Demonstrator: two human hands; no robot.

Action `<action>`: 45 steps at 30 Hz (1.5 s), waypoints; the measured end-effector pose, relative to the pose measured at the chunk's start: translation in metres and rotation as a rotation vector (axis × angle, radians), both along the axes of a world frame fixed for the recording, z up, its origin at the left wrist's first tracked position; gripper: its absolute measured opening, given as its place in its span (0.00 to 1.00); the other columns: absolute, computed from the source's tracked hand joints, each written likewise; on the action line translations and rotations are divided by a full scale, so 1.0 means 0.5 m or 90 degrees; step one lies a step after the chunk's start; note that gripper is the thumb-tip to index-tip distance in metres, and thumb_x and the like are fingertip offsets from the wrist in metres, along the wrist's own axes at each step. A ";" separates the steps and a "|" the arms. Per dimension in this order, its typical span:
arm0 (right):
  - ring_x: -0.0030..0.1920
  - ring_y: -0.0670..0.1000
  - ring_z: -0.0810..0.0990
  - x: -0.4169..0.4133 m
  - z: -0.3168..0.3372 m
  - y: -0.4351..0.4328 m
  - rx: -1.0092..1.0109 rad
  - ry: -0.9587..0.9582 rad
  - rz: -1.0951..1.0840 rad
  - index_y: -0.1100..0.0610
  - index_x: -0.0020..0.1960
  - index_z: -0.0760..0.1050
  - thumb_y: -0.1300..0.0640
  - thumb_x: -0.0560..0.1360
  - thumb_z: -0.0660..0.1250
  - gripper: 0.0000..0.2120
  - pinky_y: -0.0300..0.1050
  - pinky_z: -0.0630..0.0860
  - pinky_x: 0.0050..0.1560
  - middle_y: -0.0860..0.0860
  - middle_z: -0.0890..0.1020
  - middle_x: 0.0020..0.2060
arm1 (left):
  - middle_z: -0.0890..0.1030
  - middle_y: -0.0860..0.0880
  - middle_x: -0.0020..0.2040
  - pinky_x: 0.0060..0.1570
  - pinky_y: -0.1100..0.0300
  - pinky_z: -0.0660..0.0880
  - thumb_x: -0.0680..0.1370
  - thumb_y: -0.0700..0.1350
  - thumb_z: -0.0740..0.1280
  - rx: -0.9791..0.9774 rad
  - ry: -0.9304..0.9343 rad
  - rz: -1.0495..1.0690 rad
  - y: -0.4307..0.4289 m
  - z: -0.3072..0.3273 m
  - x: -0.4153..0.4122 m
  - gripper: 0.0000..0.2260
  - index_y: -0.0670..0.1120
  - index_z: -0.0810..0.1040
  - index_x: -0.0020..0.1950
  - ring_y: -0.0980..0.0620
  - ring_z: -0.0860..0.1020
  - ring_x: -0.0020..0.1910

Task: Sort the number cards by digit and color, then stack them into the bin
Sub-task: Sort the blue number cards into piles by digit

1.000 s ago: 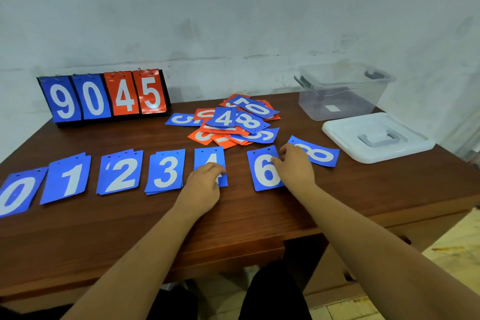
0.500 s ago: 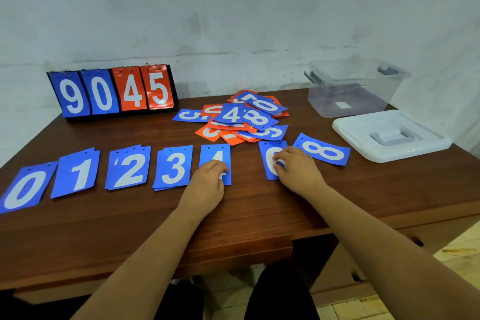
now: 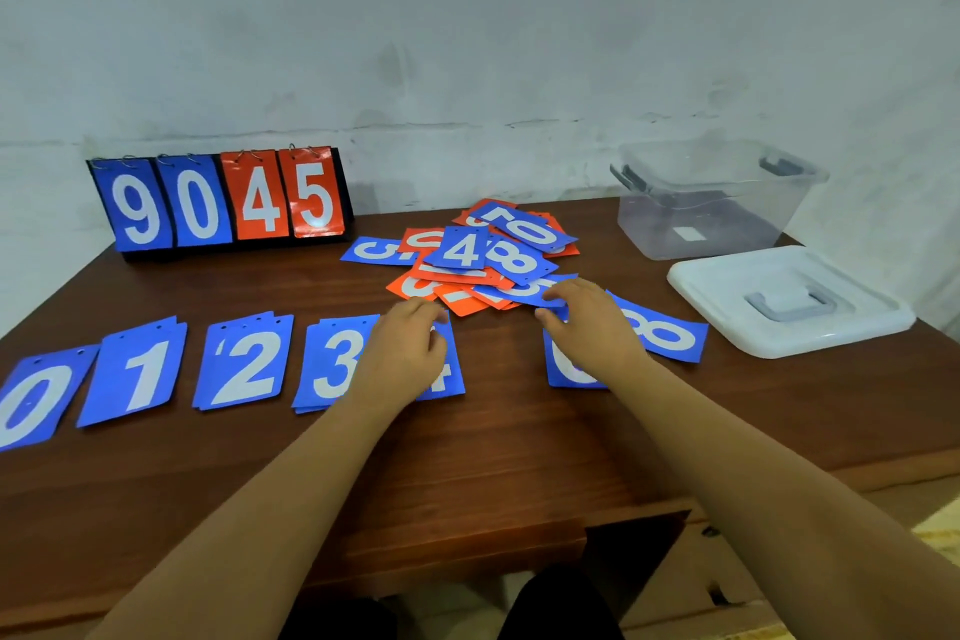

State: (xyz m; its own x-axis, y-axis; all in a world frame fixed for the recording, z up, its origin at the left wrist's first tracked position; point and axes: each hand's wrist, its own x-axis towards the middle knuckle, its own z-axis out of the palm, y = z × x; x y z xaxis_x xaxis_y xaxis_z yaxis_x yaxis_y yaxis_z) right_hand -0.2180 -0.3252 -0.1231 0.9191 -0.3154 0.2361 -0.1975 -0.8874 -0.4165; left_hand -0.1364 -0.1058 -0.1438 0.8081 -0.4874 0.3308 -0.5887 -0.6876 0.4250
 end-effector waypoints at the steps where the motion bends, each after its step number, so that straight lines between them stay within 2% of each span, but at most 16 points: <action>1: 0.66 0.51 0.72 0.023 0.007 0.002 0.003 -0.001 0.008 0.55 0.66 0.74 0.50 0.79 0.65 0.18 0.49 0.70 0.67 0.52 0.75 0.65 | 0.77 0.49 0.61 0.60 0.57 0.71 0.79 0.42 0.63 0.000 0.011 0.013 -0.012 0.010 0.024 0.11 0.47 0.77 0.61 0.52 0.74 0.61; 8: 0.57 0.55 0.77 0.194 0.019 -0.028 0.018 0.051 -0.056 0.60 0.63 0.73 0.51 0.78 0.65 0.18 0.49 0.75 0.57 0.57 0.76 0.60 | 0.76 0.44 0.58 0.55 0.51 0.76 0.79 0.44 0.64 0.004 0.068 0.112 -0.106 0.030 0.204 0.09 0.44 0.77 0.57 0.47 0.76 0.55; 10: 0.55 0.56 0.77 0.235 0.009 -0.047 0.006 0.086 -0.097 0.61 0.61 0.72 0.47 0.78 0.66 0.20 0.51 0.76 0.55 0.58 0.77 0.58 | 0.75 0.42 0.60 0.57 0.49 0.75 0.79 0.48 0.64 0.028 0.066 0.141 -0.133 0.021 0.249 0.13 0.43 0.76 0.60 0.44 0.74 0.58; 14: 0.60 0.58 0.74 0.288 -0.020 -0.069 -0.032 0.188 -0.147 0.58 0.64 0.69 0.37 0.73 0.68 0.30 0.54 0.74 0.60 0.58 0.75 0.61 | 0.69 0.39 0.70 0.63 0.47 0.70 0.77 0.60 0.65 0.093 0.120 0.196 -0.176 -0.003 0.313 0.30 0.42 0.68 0.71 0.40 0.67 0.69; 18: 0.66 0.60 0.70 0.309 -0.040 -0.080 -0.006 0.178 -0.187 0.57 0.67 0.67 0.38 0.70 0.71 0.34 0.58 0.70 0.65 0.59 0.71 0.65 | 0.71 0.39 0.69 0.63 0.48 0.70 0.75 0.55 0.71 0.147 0.103 0.192 -0.190 -0.023 0.359 0.29 0.43 0.67 0.70 0.40 0.68 0.68; 20: 0.67 0.60 0.70 0.307 -0.041 -0.082 0.027 0.135 -0.204 0.57 0.69 0.67 0.43 0.72 0.72 0.32 0.57 0.68 0.66 0.58 0.71 0.66 | 0.73 0.40 0.66 0.61 0.49 0.72 0.75 0.49 0.73 0.105 0.102 0.190 -0.183 -0.029 0.369 0.27 0.42 0.68 0.70 0.41 0.70 0.67; 25: 0.57 0.57 0.78 0.273 -0.034 -0.082 0.149 -0.044 -0.210 0.59 0.63 0.72 0.57 0.77 0.68 0.16 0.57 0.73 0.60 0.56 0.79 0.59 | 0.78 0.38 0.60 0.50 0.52 0.73 0.76 0.38 0.68 -0.069 0.078 0.163 -0.150 -0.013 0.358 0.16 0.38 0.73 0.63 0.40 0.75 0.60; 27: 0.56 0.58 0.78 0.257 -0.021 -0.083 0.153 -0.069 -0.209 0.60 0.60 0.74 0.57 0.78 0.67 0.12 0.57 0.75 0.58 0.57 0.79 0.56 | 0.80 0.39 0.57 0.45 0.57 0.71 0.78 0.37 0.65 -0.175 0.102 0.154 -0.135 0.014 0.335 0.11 0.37 0.76 0.60 0.41 0.77 0.57; 30: 0.50 0.54 0.77 0.232 0.009 -0.083 0.198 -0.175 -0.223 0.60 0.54 0.75 0.58 0.78 0.66 0.07 0.50 0.74 0.51 0.55 0.80 0.50 | 0.80 0.48 0.54 0.40 0.61 0.73 0.80 0.41 0.64 -0.320 0.184 0.139 -0.114 0.068 0.278 0.11 0.40 0.76 0.62 0.52 0.79 0.50; 32: 0.47 0.50 0.75 0.212 0.039 -0.073 0.268 -0.264 -0.229 0.59 0.51 0.76 0.58 0.78 0.66 0.05 0.44 0.70 0.47 0.51 0.78 0.47 | 0.79 0.49 0.53 0.41 0.57 0.79 0.81 0.41 0.63 -0.397 0.246 0.130 -0.094 0.089 0.242 0.08 0.45 0.76 0.59 0.56 0.79 0.43; 34: 0.45 0.48 0.76 0.187 0.068 -0.053 0.359 -0.329 -0.216 0.57 0.49 0.75 0.58 0.77 0.66 0.03 0.42 0.71 0.44 0.47 0.77 0.42 | 0.81 0.47 0.55 0.48 0.49 0.81 0.81 0.40 0.63 -0.435 0.308 0.124 -0.070 0.094 0.208 0.04 0.46 0.75 0.55 0.52 0.82 0.44; 36: 0.42 0.49 0.77 0.166 0.088 -0.029 0.478 -0.371 -0.193 0.56 0.47 0.74 0.58 0.77 0.68 0.03 0.41 0.74 0.40 0.47 0.77 0.40 | 0.80 0.45 0.59 0.49 0.48 0.82 0.79 0.38 0.66 -0.455 0.361 0.123 -0.047 0.091 0.176 0.09 0.44 0.75 0.58 0.48 0.82 0.51; 38: 0.44 0.51 0.81 0.139 0.099 0.001 0.610 -0.360 -0.154 0.57 0.47 0.76 0.58 0.76 0.70 0.04 0.46 0.79 0.42 0.51 0.81 0.43 | 0.80 0.46 0.59 0.46 0.50 0.83 0.77 0.37 0.69 -0.466 0.399 0.127 -0.018 0.085 0.142 0.15 0.45 0.73 0.63 0.48 0.82 0.51; 41: 0.49 0.55 0.83 0.103 0.090 0.040 0.704 -0.291 -0.126 0.59 0.48 0.78 0.57 0.73 0.73 0.08 0.57 0.82 0.49 0.57 0.84 0.48 | 0.79 0.49 0.51 0.38 0.58 0.82 0.78 0.37 0.66 -0.404 0.420 0.146 0.022 0.072 0.082 0.11 0.45 0.72 0.60 0.51 0.83 0.45; 43: 0.46 0.60 0.83 0.078 0.074 0.062 0.728 -0.263 -0.122 0.61 0.45 0.77 0.58 0.73 0.73 0.08 0.63 0.81 0.48 0.62 0.83 0.47 | 0.79 0.49 0.49 0.41 0.53 0.81 0.79 0.39 0.65 -0.279 0.339 0.168 0.044 0.054 0.050 0.07 0.47 0.73 0.56 0.50 0.82 0.44; 45: 0.48 0.62 0.82 0.054 0.055 0.078 0.753 -0.246 -0.133 0.61 0.42 0.75 0.61 0.73 0.73 0.07 0.66 0.79 0.49 0.62 0.82 0.46 | 0.78 0.48 0.43 0.35 0.57 0.77 0.79 0.40 0.65 -0.175 0.242 0.148 0.058 0.037 0.018 0.09 0.50 0.69 0.56 0.52 0.78 0.38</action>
State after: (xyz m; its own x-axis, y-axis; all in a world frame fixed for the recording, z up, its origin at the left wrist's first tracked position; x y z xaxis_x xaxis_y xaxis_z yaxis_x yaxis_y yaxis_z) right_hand -0.1908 -0.2863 -0.0954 0.7605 -0.6475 -0.0483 0.0222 0.1002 -0.9947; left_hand -0.1273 -0.0770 -0.1251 0.9725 -0.2171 0.0839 -0.2030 -0.6154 0.7616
